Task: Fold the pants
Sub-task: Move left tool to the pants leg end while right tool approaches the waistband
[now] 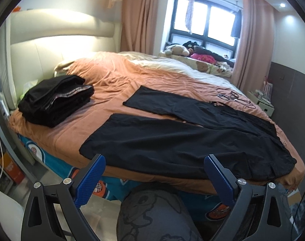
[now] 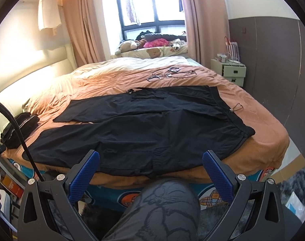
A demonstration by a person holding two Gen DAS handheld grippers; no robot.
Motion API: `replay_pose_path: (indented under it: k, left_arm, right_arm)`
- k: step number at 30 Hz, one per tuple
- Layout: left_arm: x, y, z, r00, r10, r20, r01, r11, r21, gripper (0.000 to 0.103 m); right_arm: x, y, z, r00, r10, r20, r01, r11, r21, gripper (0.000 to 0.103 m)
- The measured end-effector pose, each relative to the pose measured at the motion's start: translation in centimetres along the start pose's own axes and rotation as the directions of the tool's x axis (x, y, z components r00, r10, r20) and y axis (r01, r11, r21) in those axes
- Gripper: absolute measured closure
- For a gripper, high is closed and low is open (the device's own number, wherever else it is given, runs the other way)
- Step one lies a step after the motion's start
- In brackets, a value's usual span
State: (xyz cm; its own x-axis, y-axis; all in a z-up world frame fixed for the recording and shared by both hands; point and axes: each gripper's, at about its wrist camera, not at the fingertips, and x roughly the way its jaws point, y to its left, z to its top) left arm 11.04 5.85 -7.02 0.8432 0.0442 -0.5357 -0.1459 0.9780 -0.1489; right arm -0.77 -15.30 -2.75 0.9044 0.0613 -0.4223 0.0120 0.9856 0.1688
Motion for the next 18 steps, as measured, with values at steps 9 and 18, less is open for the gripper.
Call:
replay_pose_path:
  k: [9,18]
  left_arm:
    - [3.6,4.1,-0.4,0.997,0.048,-0.059,-0.054,0.993,-0.102,0.013]
    - [7.4,7.4,-1.0,0.990,0.057,-0.125,-0.081,0.977,-0.195,0.019]
  right_arm:
    - [1.9,-2.2,0.9,0.998,-0.050,-0.024,0.052,0.997,0.051,0.000]
    - [3.8,-4.1,1.3,0.992,-0.108,-0.061,0.113,0.989,0.097,0.008]
